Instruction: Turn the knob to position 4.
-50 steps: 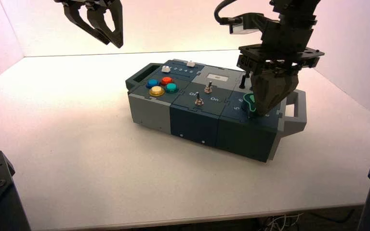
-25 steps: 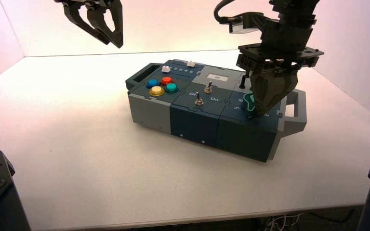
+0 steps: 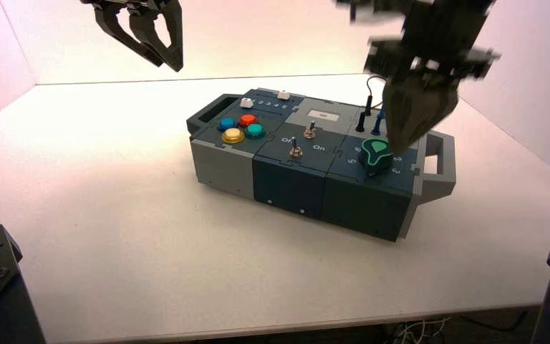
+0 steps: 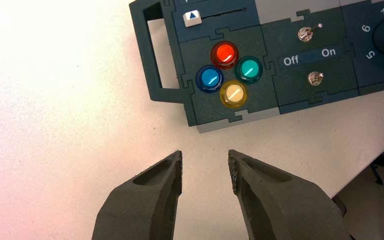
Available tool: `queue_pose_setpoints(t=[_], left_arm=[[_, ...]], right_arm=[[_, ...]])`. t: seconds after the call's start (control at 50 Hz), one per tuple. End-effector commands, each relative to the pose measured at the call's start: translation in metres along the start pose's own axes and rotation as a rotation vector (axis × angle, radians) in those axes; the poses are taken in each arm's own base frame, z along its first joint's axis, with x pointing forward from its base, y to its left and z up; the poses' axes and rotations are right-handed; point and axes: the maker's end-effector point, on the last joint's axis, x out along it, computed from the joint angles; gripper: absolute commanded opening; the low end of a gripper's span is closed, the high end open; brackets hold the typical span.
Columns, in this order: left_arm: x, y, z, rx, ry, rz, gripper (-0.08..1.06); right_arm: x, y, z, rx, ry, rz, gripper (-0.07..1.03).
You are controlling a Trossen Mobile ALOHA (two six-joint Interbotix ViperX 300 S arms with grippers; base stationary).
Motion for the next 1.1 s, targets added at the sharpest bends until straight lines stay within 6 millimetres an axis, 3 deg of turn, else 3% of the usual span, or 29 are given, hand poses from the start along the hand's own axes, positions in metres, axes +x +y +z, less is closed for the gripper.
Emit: queue_pose_setpoints(t=[0.02,0.1,0.22,0.32,0.64,0.86,1.1], left_arm=[[-0.010,0.001,0.014,0.012,-0.048,0.008,0.50],[-0.010,0.001,0.014,0.013,-0.050,0.008,0.50],[-0.010,0.000,0.013,0.014,-0.050,0.007,0.50],[-0.009,0.000,0.014,0.013,-0.050,0.006,0.50],[-0.009,0.001,0.013,0.011,-0.048,0.007,0.50],[-0.007,0.000,0.012,0.012,-0.041,0.005,0.50],[-0.006,0.001,0.013,0.011,-0.041,0.006,0.50]], right_arm=[[-0.031,0.004,0.006,-0.021,-0.112,0.007,-0.01],[-0.052,0.007,0.006,-0.031,-0.194,0.012,0.10],[-0.081,0.010,0.002,-0.031,-0.310,0.023,0.49],[-0.101,0.011,-0.002,-0.034,-0.390,0.029,0.65],[-0.148,0.006,-0.026,-0.002,-0.632,0.029,0.85],[-0.162,0.001,-0.037,0.020,-0.720,0.015,0.85],[-0.157,-0.002,-0.034,0.022,-0.706,0.003,0.85]])
